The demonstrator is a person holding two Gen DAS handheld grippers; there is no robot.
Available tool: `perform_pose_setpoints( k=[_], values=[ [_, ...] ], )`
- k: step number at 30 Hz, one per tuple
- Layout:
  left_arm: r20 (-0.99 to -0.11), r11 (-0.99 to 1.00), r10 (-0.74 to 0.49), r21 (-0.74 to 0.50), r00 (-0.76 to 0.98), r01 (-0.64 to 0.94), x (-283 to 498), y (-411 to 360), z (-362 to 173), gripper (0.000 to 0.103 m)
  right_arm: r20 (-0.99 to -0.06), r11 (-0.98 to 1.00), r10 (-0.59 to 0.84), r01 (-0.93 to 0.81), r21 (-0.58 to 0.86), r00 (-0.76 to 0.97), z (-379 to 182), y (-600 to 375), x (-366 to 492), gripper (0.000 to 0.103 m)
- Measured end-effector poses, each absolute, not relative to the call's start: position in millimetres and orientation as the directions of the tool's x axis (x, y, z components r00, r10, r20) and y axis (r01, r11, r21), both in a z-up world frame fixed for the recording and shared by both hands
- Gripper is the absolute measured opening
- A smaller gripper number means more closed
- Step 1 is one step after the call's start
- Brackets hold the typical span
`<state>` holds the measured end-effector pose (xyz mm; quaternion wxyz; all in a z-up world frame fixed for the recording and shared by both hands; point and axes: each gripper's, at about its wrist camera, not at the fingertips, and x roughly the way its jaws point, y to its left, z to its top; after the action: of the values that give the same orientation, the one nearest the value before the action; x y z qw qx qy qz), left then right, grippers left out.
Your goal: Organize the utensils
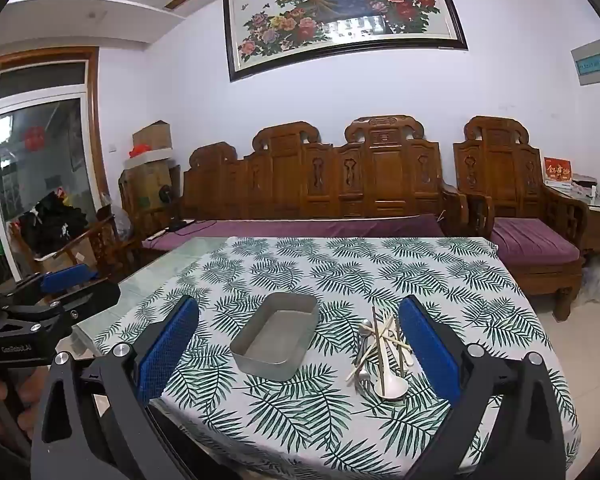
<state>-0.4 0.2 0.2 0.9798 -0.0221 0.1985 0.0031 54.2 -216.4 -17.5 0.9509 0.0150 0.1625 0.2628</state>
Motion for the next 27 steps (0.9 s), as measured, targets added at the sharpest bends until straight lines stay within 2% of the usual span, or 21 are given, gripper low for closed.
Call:
perform_pose_setpoints(
  k=[27],
  values=[
    [-0.38,0.999,0.0,-0.035,0.925,-0.015,-2.9,-2.2,9.9,0.096,-0.299,0.86,0.507,-0.496,0.118,0.809,-17.6,-216.0,53.7,0.101]
  ],
)
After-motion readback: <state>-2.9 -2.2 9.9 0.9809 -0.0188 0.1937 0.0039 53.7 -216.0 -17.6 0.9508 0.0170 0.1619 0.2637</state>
